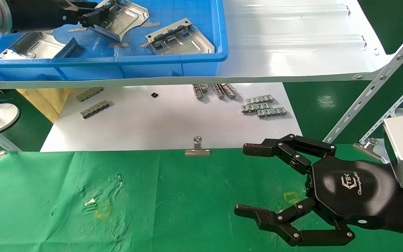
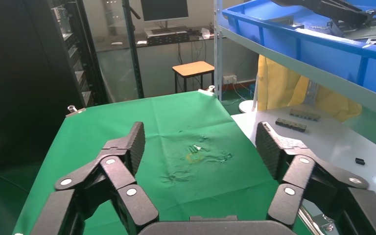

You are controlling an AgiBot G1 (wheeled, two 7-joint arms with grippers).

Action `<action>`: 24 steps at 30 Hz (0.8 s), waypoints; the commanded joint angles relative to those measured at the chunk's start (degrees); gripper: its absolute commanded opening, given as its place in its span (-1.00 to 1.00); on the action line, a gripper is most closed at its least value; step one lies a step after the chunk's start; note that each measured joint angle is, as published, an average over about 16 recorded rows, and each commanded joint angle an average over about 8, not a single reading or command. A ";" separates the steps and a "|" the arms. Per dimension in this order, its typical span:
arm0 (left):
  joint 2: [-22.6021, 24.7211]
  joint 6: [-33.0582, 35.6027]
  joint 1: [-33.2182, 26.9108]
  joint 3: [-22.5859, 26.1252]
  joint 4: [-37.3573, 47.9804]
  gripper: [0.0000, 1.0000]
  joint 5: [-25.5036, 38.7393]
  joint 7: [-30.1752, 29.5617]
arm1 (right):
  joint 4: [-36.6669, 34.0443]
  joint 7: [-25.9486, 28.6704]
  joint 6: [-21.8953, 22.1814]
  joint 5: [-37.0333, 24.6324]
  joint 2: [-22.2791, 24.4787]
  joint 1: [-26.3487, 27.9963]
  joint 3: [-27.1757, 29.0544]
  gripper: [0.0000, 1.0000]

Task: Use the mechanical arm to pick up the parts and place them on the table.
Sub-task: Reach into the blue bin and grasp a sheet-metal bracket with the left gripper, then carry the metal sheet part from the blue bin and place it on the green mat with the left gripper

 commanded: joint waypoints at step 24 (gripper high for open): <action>-9.75 40.16 0.95 -5.06 -9.77 -1.00 -10.14 11.14 | 0.00 0.00 0.00 0.00 0.00 0.00 0.00 1.00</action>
